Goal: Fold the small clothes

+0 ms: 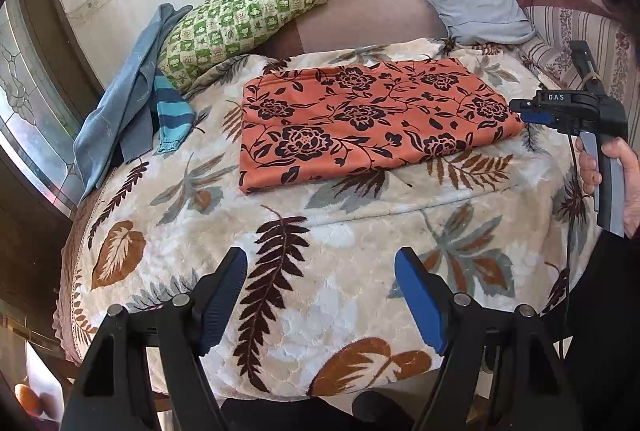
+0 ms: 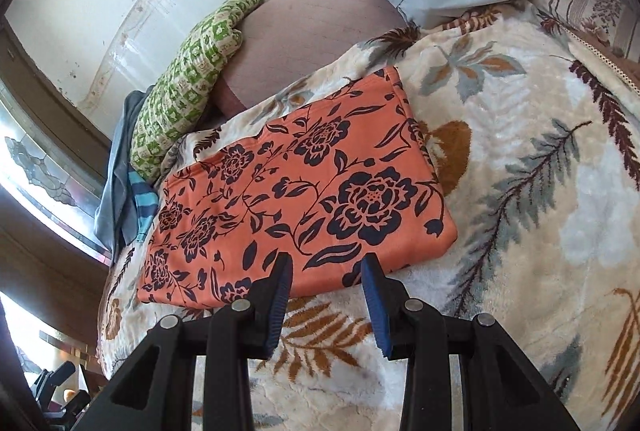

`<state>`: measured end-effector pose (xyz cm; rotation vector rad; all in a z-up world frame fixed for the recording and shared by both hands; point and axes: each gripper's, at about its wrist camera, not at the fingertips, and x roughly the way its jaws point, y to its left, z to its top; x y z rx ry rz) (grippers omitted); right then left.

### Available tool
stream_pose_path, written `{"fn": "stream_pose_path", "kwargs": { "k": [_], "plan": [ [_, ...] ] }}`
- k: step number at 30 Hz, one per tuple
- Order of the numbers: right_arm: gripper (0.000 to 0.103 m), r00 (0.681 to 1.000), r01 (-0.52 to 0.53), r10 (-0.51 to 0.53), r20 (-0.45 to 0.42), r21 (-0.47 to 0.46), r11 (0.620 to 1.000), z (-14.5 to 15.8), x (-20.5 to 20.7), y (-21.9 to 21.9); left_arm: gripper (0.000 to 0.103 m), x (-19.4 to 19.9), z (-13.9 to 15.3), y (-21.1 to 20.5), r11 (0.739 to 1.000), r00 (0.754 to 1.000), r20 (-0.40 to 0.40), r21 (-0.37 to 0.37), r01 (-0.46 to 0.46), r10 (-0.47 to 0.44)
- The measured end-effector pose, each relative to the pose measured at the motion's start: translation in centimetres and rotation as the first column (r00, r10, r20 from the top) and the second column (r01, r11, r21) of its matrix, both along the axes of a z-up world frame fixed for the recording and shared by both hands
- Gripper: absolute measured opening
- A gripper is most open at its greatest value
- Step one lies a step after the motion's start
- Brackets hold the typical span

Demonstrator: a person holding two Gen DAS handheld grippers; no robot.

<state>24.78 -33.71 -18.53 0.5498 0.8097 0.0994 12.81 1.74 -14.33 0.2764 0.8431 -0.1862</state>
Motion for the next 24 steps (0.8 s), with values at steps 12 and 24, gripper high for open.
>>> {"fn": "stream_pose_path", "kwargs": {
  "k": [12, 24],
  "plan": [
    [0.038, 1.0, 0.023, -0.023, 0.011, 0.008, 1.0, -0.3, -0.7, -0.2, 0.077, -5.2, 1.7, -5.1, 0.981, 0.988, 0.029, 0.128, 0.144, -0.149],
    [0.038, 0.999, 0.026, -0.026, 0.018, 0.001, 1.0, 0.2, -2.1, -0.4, 0.077, -4.8, 1.0, -6.4, 0.981, 0.986, 0.007, 0.102, 0.165, -0.166]
  ]
}}
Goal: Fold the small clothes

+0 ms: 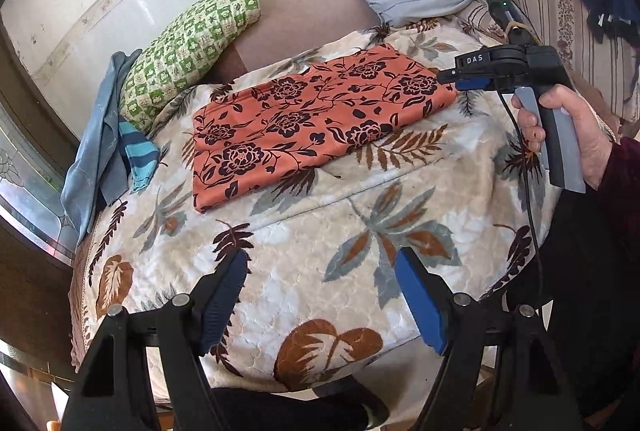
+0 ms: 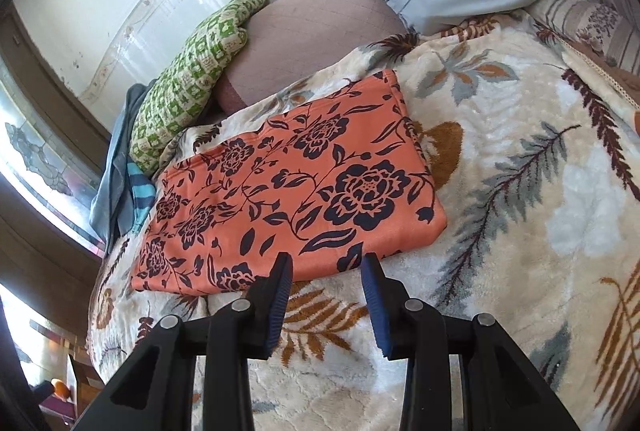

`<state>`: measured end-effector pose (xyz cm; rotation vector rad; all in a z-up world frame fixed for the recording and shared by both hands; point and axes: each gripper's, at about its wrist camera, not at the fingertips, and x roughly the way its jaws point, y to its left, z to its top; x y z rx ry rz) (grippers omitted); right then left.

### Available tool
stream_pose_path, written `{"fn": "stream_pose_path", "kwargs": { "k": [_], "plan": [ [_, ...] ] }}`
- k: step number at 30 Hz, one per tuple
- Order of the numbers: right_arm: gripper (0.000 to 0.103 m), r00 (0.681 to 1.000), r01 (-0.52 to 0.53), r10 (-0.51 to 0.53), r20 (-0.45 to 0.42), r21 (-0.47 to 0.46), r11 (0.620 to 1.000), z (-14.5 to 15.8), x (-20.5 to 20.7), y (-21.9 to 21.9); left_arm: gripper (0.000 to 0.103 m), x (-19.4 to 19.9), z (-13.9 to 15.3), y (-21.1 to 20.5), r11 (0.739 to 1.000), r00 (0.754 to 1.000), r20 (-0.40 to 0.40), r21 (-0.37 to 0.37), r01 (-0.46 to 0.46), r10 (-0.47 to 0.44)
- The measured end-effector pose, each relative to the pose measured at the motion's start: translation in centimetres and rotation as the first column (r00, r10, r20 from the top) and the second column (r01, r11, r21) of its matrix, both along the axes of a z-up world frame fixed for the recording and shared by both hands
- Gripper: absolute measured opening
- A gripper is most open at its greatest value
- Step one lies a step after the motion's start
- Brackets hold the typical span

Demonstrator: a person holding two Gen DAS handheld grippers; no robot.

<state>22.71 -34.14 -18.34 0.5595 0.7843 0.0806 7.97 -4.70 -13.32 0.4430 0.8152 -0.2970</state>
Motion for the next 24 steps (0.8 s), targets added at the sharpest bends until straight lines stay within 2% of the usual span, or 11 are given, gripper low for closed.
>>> {"fn": "stream_pose_path", "kwargs": {
  "k": [5, 12, 17, 21, 24],
  "plan": [
    [0.038, 1.0, 0.029, -0.029, 0.003, 0.027, 0.999, 0.8, 0.1, -0.7, 0.077, 3.5, -0.6, 0.8, 0.999, 0.999, -0.016, -0.023, -0.039, 0.038],
    [0.038, 1.0, -0.017, 0.016, -0.014, -0.078, 0.997, 2.1, 4.5, 0.5, 0.077, 13.0, -1.1, 1.5, 0.99, 0.99, -0.013, -0.023, -0.137, 0.137],
    [0.039, 0.997, -0.064, 0.061, -0.037, -0.09, 0.994, 1.2, 8.7, 1.4, 0.077, 19.5, -4.5, 0.0, 0.984, 0.981, -0.088, -0.012, -0.175, 0.173],
    [0.039, 0.992, -0.089, 0.079, -0.098, -0.098, 0.991, -0.6, 10.2, 1.6, 0.077, 23.6, -7.4, -1.4, 0.977, 0.968, -0.158, -0.052, -0.205, 0.195],
    [0.038, 0.993, -0.104, 0.095, -0.076, -0.125, 0.987, -0.4, 10.3, 1.6, 0.077, 26.5, -8.9, -2.1, 0.967, 0.96, -0.172, -0.089, -0.24, 0.223]
  ]
}}
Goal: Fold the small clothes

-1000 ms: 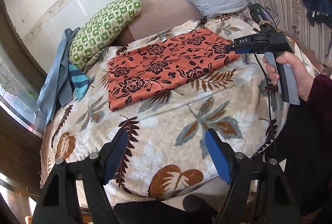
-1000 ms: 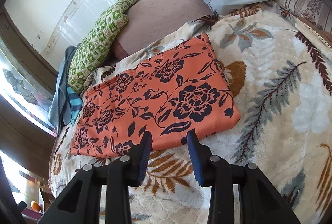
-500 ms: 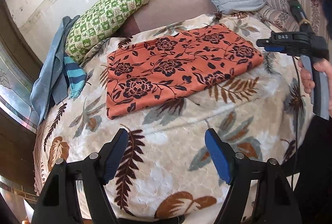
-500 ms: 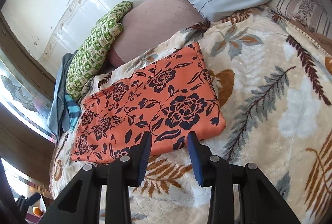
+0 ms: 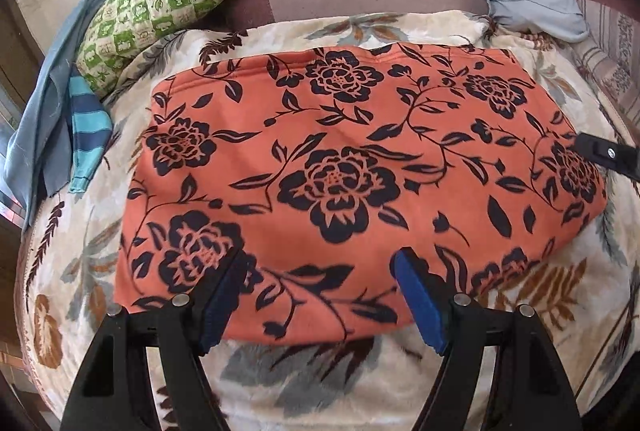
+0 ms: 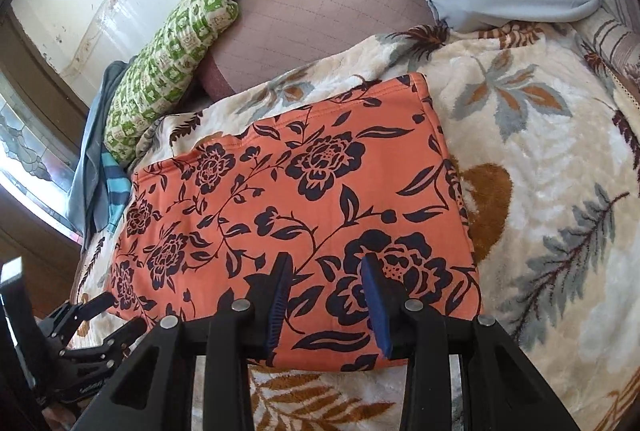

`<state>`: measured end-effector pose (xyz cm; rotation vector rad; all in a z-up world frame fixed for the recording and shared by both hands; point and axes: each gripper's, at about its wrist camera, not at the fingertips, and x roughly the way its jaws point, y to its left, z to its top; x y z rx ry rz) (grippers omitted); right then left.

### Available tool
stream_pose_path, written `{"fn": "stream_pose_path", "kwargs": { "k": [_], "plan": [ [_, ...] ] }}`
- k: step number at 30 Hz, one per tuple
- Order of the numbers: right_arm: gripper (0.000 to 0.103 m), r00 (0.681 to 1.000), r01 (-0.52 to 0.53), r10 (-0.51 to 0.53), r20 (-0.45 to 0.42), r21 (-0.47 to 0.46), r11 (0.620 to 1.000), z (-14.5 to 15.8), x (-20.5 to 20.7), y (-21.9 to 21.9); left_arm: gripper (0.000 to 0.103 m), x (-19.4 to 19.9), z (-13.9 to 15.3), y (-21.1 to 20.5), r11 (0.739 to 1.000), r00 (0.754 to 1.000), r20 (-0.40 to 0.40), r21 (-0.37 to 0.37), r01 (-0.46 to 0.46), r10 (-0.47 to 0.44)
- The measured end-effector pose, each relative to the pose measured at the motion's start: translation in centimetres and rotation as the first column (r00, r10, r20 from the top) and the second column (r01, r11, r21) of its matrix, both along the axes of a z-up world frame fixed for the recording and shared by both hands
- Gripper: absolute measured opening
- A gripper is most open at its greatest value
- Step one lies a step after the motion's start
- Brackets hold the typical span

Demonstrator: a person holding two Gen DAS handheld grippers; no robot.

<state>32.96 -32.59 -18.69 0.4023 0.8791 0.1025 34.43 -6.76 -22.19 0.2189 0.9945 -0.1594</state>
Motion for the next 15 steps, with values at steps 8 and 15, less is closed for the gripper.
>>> {"fn": "stream_pose_path", "kwargs": {
  "k": [8, 15],
  "plan": [
    [0.039, 0.996, 0.051, -0.051, -0.079, -0.002, 0.999, -2.7, 1.9, -1.2, 0.081, 2.2, -3.2, -0.2, 0.999, 0.998, -0.046, -0.019, -0.032, 0.031],
    [0.039, 0.99, 0.042, -0.05, -0.129, -0.066, 0.997, -4.0, 1.9, -0.5, 0.081, -1.0, 0.1, 5.2, 0.986, 0.991, -0.026, -0.096, -0.135, 0.134]
  ]
}}
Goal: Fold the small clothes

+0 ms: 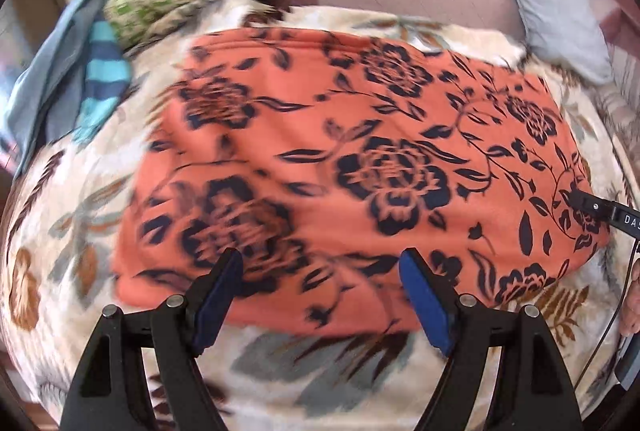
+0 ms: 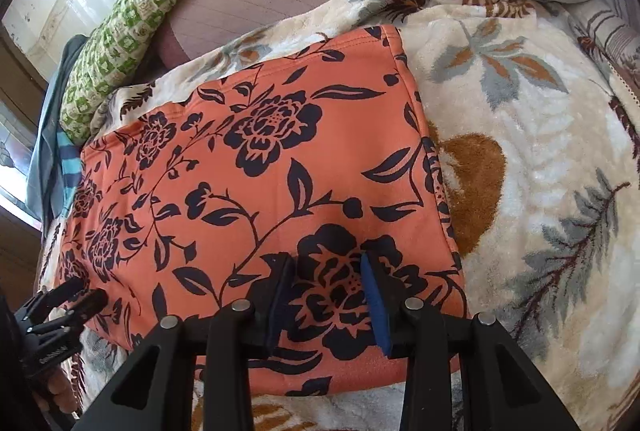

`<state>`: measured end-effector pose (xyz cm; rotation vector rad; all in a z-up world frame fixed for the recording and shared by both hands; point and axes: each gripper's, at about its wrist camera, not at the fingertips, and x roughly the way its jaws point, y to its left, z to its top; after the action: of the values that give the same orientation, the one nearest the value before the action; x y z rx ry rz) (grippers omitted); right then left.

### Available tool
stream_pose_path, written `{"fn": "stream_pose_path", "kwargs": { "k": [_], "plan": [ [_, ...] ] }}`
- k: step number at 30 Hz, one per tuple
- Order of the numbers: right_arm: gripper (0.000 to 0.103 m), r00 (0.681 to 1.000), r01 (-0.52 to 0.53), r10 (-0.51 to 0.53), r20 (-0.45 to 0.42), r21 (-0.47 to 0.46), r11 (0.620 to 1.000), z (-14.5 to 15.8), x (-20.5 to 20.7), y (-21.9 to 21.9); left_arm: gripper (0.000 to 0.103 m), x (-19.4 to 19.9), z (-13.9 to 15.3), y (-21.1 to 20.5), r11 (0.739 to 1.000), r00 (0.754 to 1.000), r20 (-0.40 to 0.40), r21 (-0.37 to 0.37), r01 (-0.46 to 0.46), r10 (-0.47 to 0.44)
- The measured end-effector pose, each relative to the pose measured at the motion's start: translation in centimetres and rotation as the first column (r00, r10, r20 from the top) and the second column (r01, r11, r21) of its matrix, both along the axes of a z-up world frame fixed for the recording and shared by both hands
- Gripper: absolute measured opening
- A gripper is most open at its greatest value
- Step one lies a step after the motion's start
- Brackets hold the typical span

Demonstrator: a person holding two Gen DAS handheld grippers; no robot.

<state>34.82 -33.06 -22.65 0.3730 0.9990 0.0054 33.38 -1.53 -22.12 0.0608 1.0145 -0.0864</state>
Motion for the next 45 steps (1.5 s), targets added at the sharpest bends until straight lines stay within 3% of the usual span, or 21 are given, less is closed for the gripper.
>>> {"fn": "stream_pose_path", "kwargs": {
  "k": [3, 7, 14, 17, 22, 25, 27, 33, 37, 45],
  "plan": [
    [0.039, 0.996, 0.037, -0.045, 0.075, 0.104, 0.994, 1.7, -1.4, -1.5, 0.081, -1.8, 1.2, 3.1, 0.998, 0.998, 0.021, -0.018, -0.056, 0.057],
    [0.039, 0.98, 0.055, -0.082, 0.179, 0.149, 0.987, 4.0, -3.5, -2.5, 0.081, -3.0, 1.9, 6.8, 0.989, 0.99, 0.022, -0.056, -0.135, 0.136],
    [0.039, 0.981, 0.015, -0.045, 0.188, 0.158, 0.987, 4.6, -4.3, -1.6, 0.081, -2.6, 1.8, 10.5, 0.971, 0.972, 0.035, -0.068, -0.229, 0.232],
    [0.039, 0.984, -0.021, -0.007, 0.176, 0.157, 0.987, 4.1, -3.8, -0.6, 0.081, -2.3, 1.5, 11.5, 0.957, 0.962, 0.029, -0.109, -0.268, 0.273],
    [0.039, 0.988, -0.082, 0.065, 0.137, 0.12, 0.989, 2.8, -2.9, 1.3, 0.081, -0.9, 0.7, 11.0, 0.957, 0.96, 0.055, -0.11, -0.269, 0.276],
    [0.039, 0.995, -0.098, 0.097, 0.02, 0.062, 0.993, 0.4, -1.8, 2.3, 0.081, 1.0, -2.2, 10.7, 0.961, 0.961, -0.041, -0.039, -0.275, 0.274],
    [0.04, 0.994, -0.096, 0.099, -0.044, 0.065, 0.993, -1.4, -1.3, 2.3, 0.083, 0.8, -3.4, 11.5, 0.951, 0.95, -0.086, -0.055, -0.305, 0.299],
    [0.04, 0.995, -0.084, 0.09, -0.046, 0.11, 0.99, -1.2, -1.2, 1.8, 0.083, -2.1, -1.1, 13.2, 0.952, 0.951, -0.059, -0.019, -0.306, 0.304],
    [0.052, 0.995, -0.085, 0.092, -0.035, 0.16, 0.984, -1.2, -1.4, 1.8, 0.083, -5.4, 1.4, 13.6, 0.956, 0.957, -0.012, -0.027, -0.291, 0.291],
    [0.052, 0.993, -0.078, 0.072, 0.095, 0.065, 0.995, 1.6, -5.3, 2.7, 0.084, -11.0, 7.9, 12.8, 0.979, 0.972, 0.134, -0.085, -0.184, 0.194]
  ]
}}
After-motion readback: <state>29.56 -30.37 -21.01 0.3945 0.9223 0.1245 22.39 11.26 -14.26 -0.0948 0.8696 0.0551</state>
